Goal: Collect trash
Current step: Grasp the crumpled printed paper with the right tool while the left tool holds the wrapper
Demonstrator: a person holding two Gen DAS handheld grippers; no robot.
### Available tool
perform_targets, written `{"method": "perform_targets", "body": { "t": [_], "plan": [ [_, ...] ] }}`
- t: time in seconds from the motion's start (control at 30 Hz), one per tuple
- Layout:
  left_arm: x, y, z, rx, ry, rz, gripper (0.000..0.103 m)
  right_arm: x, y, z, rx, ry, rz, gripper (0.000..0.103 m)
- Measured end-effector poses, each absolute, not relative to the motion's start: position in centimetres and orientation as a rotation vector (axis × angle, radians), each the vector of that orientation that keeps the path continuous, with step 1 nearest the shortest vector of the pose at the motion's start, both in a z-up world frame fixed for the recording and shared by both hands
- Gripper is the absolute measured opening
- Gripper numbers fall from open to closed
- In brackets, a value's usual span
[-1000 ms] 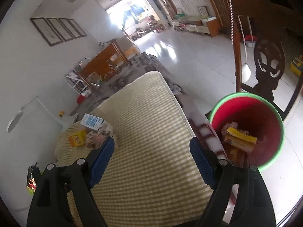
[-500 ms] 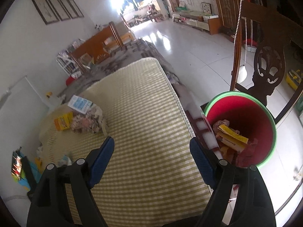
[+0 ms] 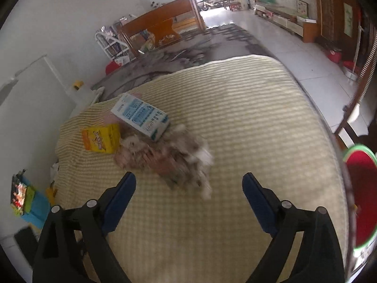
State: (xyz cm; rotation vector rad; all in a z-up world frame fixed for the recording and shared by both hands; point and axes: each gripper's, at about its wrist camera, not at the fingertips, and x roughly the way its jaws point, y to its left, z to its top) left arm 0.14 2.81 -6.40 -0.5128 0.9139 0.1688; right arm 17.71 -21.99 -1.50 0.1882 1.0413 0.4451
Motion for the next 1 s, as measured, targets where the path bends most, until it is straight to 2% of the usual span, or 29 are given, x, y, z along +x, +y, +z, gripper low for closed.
{"method": "perform_targets", "body": {
  "t": [0.27, 0.33, 0.37, 0.47, 0.63, 0.77, 1.0],
  "plan": [
    [-0.6, 3.7, -6.8, -0.522, 0.924, 0.18, 0.029, 20.5, -18.3, -6.0, 0.181, 1.17, 0.435, 0.088],
    [-0.9, 3.9, -7.0, -0.526, 0.927, 0.185, 0.029, 20.4, -17.9, -6.3, 0.134, 1.179, 0.442, 0.074],
    [-1.0, 4.0, -7.0, -0.528, 0.928, 0.186, 0.029, 20.3, -17.8, -6.3, 0.11, 1.172, 0.443, 0.061],
    [-1.1, 4.1, -7.1, -0.536, 0.928, 0.189, 0.032, 19.2, -18.3, -5.6, 0.083, 1.14, 0.459, 0.05],
    [-1.4, 4.4, -7.3, -0.554, 0.929, 0.187, 0.036, 16.9, -20.9, -3.8, 0.15, 1.125, 0.513, 0.049],
    [-1.4, 4.3, -7.3, -0.553, 0.931, 0.201, 0.046, 14.9, -22.4, -2.7, 0.144, 1.105, 0.553, 0.049],
    [-1.2, 3.7, -7.3, -0.508, 0.936, 0.218, 0.046, 11.5, -24.4, -2.5, 0.094, 1.078, 0.564, 0.049]
  ]
}}
